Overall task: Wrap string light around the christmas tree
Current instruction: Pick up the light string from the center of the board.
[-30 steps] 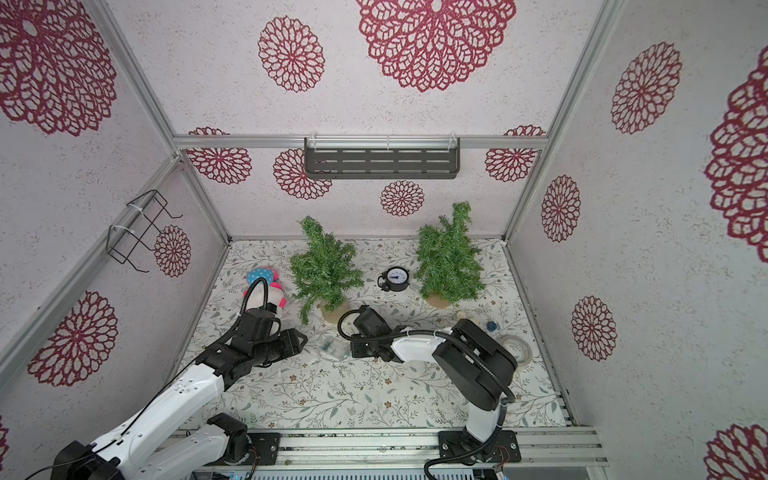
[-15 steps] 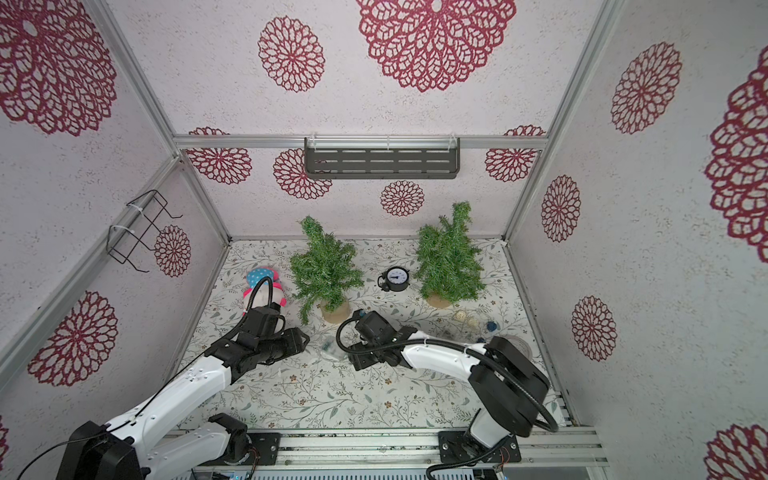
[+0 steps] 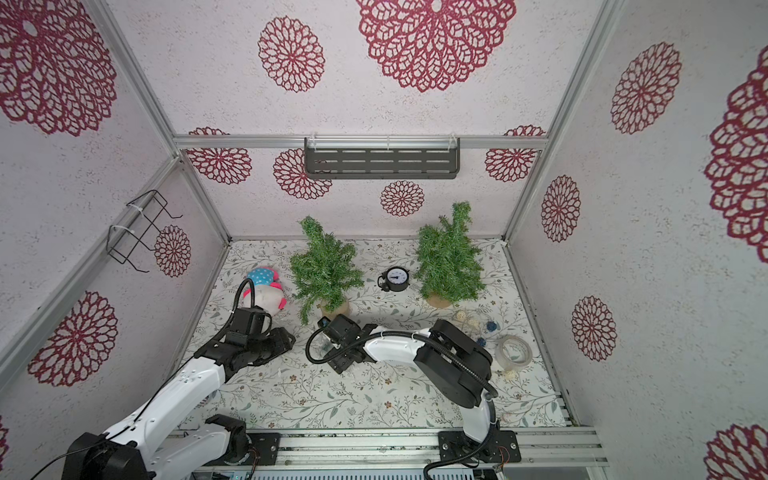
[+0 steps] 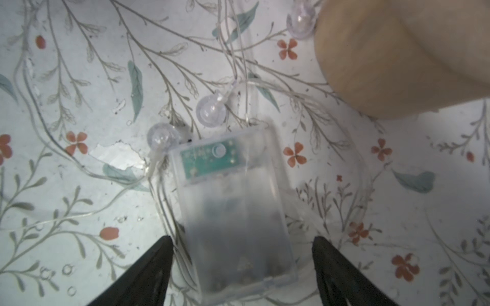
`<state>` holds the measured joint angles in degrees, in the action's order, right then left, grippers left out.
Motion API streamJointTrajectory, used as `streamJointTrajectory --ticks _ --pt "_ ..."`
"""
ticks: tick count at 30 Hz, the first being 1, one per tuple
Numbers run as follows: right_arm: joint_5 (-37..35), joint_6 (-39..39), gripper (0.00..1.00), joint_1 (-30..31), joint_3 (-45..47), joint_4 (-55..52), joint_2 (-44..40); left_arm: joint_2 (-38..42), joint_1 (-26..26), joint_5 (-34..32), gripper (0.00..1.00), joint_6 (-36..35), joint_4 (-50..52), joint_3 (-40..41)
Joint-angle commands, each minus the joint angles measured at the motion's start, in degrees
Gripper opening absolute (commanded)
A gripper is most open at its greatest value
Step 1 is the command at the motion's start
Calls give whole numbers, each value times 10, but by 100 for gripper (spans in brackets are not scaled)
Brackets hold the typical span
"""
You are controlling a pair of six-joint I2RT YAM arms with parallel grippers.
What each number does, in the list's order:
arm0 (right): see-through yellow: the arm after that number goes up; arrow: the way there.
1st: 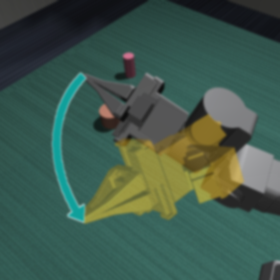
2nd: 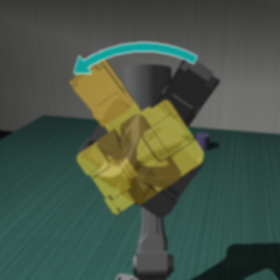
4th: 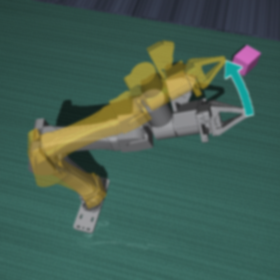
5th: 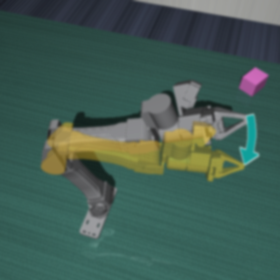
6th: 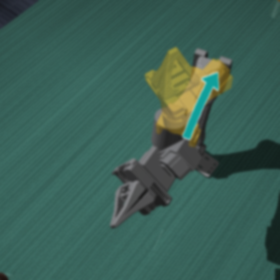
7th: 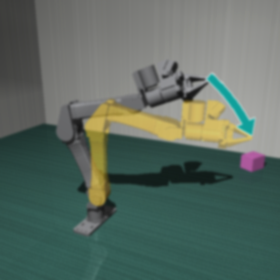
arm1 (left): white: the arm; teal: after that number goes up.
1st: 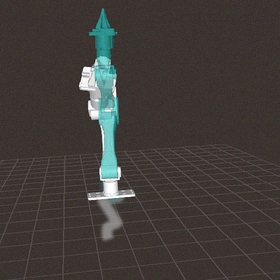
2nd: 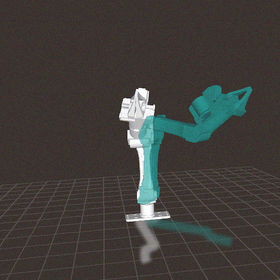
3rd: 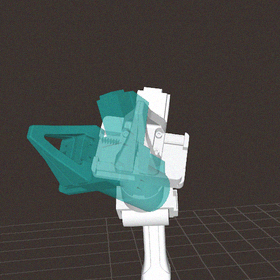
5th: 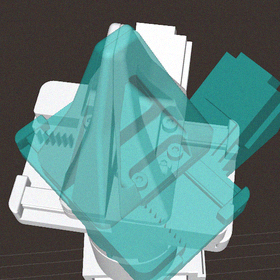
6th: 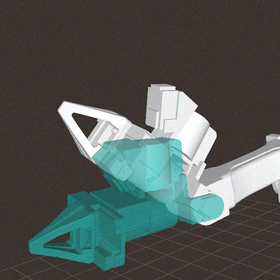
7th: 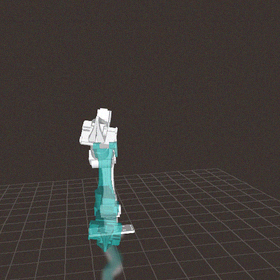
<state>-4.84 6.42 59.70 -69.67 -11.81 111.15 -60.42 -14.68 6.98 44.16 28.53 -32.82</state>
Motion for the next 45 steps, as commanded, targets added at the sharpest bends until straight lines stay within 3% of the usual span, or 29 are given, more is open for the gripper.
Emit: streamJointTrajectory --ticks 1,5,10,17,20,23,26,31,33,36,39,42,45 --pt "8 -18 79 -1 -31 -24 27 2 3 3 56 -1 -6 -3" --pt "10 -9 64 0 -32 -40 19 13 7 3 57 0 6 -9" --pt "47 19 54 -1 -3 -58 -69 51 26 7 62 7 50 -46" --pt "27 26 46 -22 37 -184 -192 80 25 61 68 9 14 -75" --pt "159 68 46 -64 74 -170 -276 60 5 53 68 -1 -4 -67" --pt "246 116 46 -92 103 -140 -346 65 -23 67 68 8 -61 -56" --pt "263 147 46 -122 106 -147 -394 95 -47 59 69 11 -98 -51" --pt "262 170 46 -171 108 -167 -457 134 -53 37 69 -57 -36 -80" --pt "256 181 45 -187 112 -166 -478 131 -62 45 68 -49 -37 -77" --pt "244 200 44 -196 115 -158 -495 107 -108 39 68 -6 -50 -70" --pt "253 212 43 -196 107 -152 -497 88 -213 -23 68 -5 -91 -60" --pt "261 218 42 -196 89 -156 -502 67 -293 -114 67 -67 -119 -43" --pt "277 222 41 -195 71 -171 -501 39 -328 -178 67 -137 -166 -31"
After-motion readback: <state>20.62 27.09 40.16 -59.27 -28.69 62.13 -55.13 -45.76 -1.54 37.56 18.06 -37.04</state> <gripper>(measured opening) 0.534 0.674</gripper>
